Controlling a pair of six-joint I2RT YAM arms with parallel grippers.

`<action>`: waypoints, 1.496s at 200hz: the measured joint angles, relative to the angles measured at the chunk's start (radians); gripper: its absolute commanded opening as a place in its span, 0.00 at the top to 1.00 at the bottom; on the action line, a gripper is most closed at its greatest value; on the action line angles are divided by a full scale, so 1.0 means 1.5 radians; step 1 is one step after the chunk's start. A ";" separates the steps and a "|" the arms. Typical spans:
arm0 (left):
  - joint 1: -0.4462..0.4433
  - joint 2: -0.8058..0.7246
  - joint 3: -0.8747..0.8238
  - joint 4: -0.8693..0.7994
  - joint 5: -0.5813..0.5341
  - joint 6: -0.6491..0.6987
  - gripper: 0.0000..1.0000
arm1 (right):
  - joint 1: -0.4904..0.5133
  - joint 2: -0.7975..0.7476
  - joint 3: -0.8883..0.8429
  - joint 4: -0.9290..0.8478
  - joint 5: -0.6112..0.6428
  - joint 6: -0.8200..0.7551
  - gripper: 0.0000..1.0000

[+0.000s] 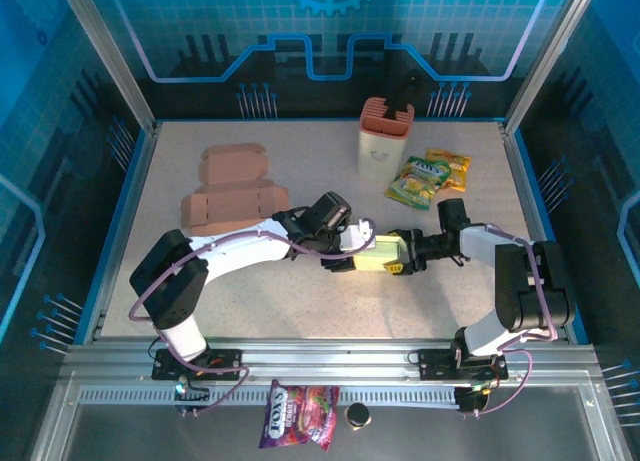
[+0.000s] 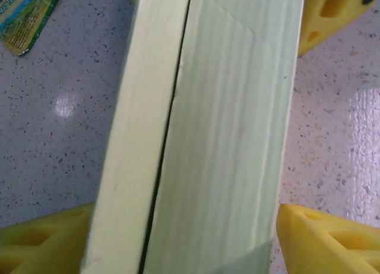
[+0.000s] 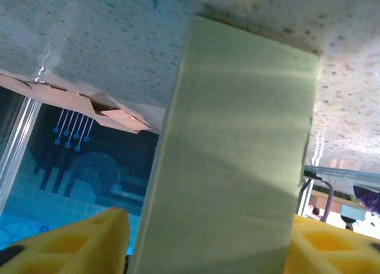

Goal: Fold the paper box

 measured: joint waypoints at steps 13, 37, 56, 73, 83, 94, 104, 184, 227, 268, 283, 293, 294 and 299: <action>0.000 0.009 0.006 0.000 0.000 -0.008 0.35 | -0.007 0.001 0.009 -0.008 0.011 -0.004 0.29; 0.000 0.025 0.017 -0.002 0.000 -0.019 0.39 | -0.018 0.000 0.046 -0.035 0.034 -0.018 0.28; 0.000 0.029 0.026 -0.003 0.000 -0.031 0.39 | -0.033 -0.010 0.081 -0.079 0.065 -0.041 0.27; 0.000 0.030 0.029 -0.003 0.001 -0.038 0.39 | -0.054 -0.049 0.119 -0.143 0.109 -0.075 0.28; 0.002 0.030 0.030 -0.003 0.000 -0.048 0.39 | -0.067 -0.079 0.143 -0.185 0.141 -0.097 0.29; 0.002 0.030 0.030 -0.003 0.001 -0.055 0.39 | -0.078 -0.126 0.171 -0.231 0.189 -0.127 0.32; 0.002 0.030 0.030 -0.004 0.001 -0.063 0.39 | -0.079 -0.170 0.189 -0.264 0.233 -0.148 0.36; 0.002 0.030 0.031 -0.014 0.001 -0.093 0.38 | 0.181 -0.351 0.112 -0.282 0.495 -0.173 0.47; 0.002 0.030 0.031 -0.016 0.000 -0.098 0.38 | 0.214 -0.322 0.038 -0.185 0.528 -0.121 0.44; 0.002 0.030 0.034 -0.018 0.000 -0.101 0.38 | 0.229 -0.299 0.034 -0.115 0.539 -0.096 0.45; 0.002 0.030 0.034 -0.018 0.000 -0.102 0.38 | 0.231 -0.294 0.033 -0.106 0.541 -0.092 0.46; 0.002 0.031 0.034 -0.018 0.000 -0.102 0.38 | 0.232 -0.288 0.030 -0.102 0.541 -0.089 0.47; 0.002 0.031 0.034 -0.018 0.000 -0.102 0.38 | 0.232 -0.287 0.030 -0.101 0.541 -0.090 0.47; 0.002 0.031 0.034 -0.018 0.000 -0.102 0.38 | 0.232 -0.284 0.027 -0.098 0.541 -0.089 0.48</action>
